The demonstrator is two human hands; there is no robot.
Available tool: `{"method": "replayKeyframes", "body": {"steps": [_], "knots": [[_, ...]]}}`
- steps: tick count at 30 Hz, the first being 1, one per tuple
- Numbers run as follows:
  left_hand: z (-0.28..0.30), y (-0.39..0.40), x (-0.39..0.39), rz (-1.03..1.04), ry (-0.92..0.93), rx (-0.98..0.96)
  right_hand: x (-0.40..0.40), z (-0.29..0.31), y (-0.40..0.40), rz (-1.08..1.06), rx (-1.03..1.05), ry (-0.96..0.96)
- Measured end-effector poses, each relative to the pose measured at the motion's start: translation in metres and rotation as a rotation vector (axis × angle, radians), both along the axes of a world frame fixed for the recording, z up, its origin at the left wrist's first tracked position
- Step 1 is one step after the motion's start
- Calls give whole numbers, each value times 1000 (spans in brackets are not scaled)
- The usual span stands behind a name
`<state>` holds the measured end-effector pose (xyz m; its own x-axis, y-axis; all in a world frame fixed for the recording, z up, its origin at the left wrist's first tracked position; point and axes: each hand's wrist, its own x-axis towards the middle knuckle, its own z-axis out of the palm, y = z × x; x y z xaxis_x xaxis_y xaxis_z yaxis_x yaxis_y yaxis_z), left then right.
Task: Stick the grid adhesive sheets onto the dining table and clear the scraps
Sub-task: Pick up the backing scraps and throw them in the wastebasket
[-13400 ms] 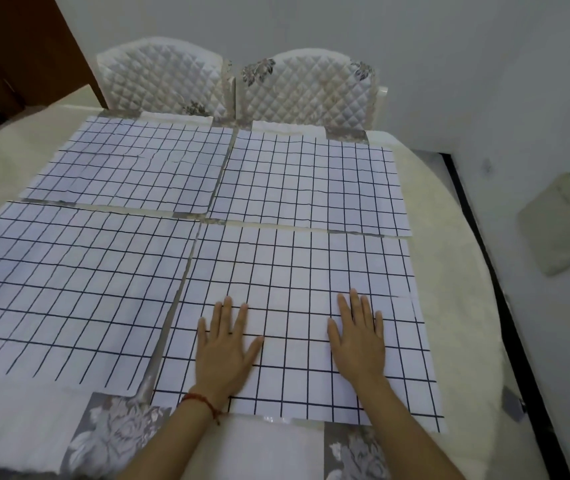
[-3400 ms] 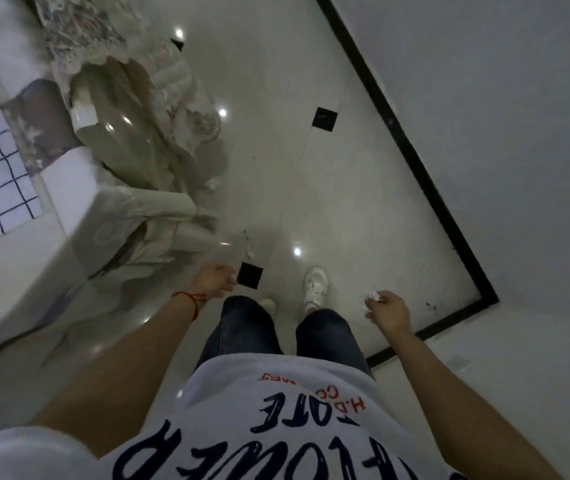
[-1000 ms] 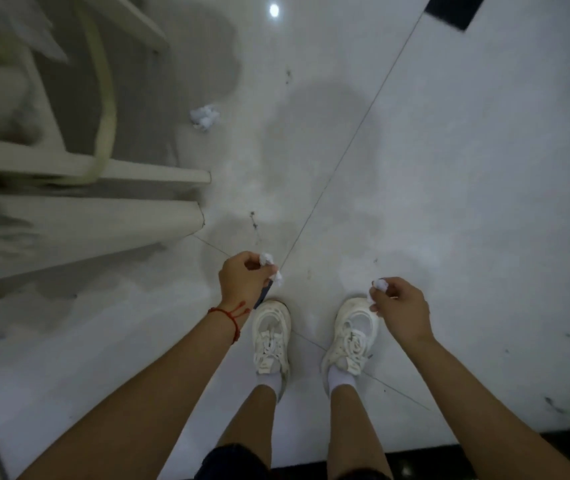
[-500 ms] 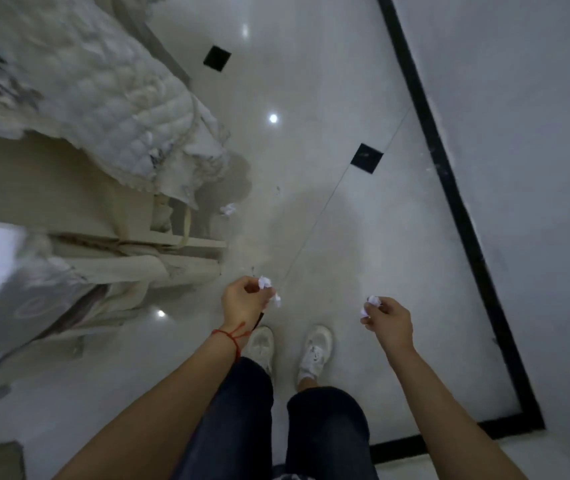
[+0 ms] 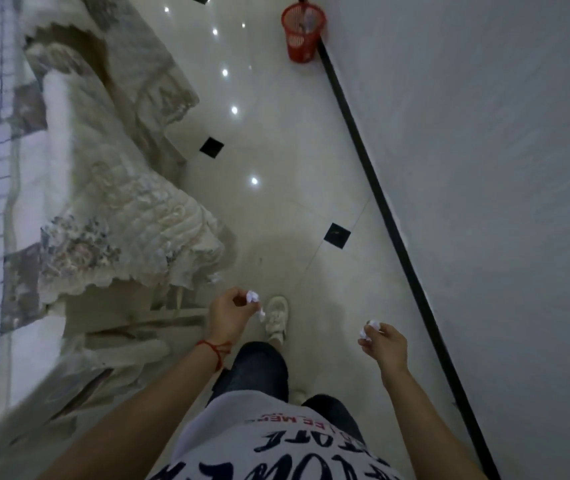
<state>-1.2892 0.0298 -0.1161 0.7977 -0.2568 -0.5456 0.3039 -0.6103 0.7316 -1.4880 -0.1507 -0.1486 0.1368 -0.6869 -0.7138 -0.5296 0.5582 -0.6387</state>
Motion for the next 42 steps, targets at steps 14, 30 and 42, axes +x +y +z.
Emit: {"method": "replayKeyframes", "body": {"steps": [14, 30, 42], "knots": [[28, -163, 159, 18, 57, -45, 117, 12, -175, 8, 10, 89], [28, -300, 270, 464, 116, 13, 338, 41, -429, 340, -32, 38], [-7, -369, 469, 474, 113, 119, 551, 24, -531, 389, -64, 93]]}}
